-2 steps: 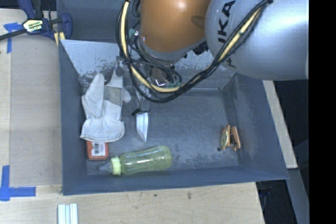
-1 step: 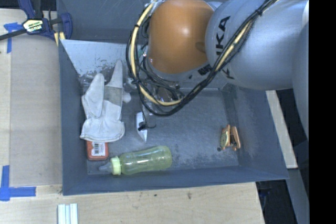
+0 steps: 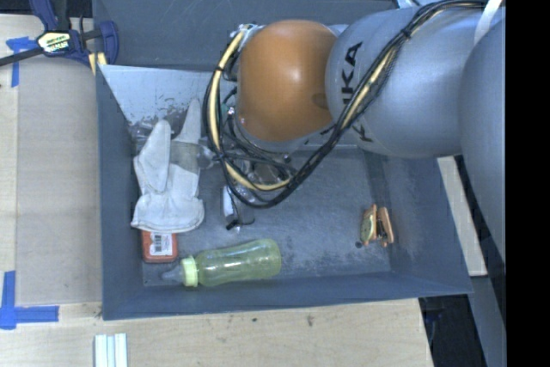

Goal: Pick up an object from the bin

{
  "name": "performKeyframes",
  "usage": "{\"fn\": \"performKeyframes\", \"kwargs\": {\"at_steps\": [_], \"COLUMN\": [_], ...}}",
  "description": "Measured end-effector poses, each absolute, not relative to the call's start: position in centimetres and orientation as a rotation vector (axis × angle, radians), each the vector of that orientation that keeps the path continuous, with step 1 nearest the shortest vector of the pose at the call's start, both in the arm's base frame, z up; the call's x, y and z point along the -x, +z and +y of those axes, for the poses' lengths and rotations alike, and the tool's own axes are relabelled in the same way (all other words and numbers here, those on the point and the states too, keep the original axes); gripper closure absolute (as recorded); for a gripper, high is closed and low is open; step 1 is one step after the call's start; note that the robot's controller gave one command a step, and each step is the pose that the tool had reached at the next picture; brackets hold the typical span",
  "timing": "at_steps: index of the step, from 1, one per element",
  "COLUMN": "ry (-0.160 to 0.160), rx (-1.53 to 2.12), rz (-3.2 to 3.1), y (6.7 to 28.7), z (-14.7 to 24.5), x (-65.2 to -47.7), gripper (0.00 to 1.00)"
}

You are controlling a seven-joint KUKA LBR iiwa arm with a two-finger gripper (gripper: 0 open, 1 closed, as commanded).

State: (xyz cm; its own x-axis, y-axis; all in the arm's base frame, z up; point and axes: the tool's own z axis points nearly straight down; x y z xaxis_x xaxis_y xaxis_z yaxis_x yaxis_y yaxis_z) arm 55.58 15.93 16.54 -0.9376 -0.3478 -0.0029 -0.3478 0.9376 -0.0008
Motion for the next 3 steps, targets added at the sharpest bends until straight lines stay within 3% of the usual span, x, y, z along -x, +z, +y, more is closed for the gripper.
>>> {"fn": "performKeyframes", "kwargs": {"at_steps": [1, 2, 3], "ry": [0.001, 0.0, 0.0], "rx": [0.544, 0.609, 0.71], "rz": [3.09, 3.081, 3.057], "y": [13.0, 11.3, 10.5], "z": [17.0, 17.5, 18.3], "x": [-56.5, -56.6, -55.2], "gripper": [0.0, 0.0, 0.0]}}
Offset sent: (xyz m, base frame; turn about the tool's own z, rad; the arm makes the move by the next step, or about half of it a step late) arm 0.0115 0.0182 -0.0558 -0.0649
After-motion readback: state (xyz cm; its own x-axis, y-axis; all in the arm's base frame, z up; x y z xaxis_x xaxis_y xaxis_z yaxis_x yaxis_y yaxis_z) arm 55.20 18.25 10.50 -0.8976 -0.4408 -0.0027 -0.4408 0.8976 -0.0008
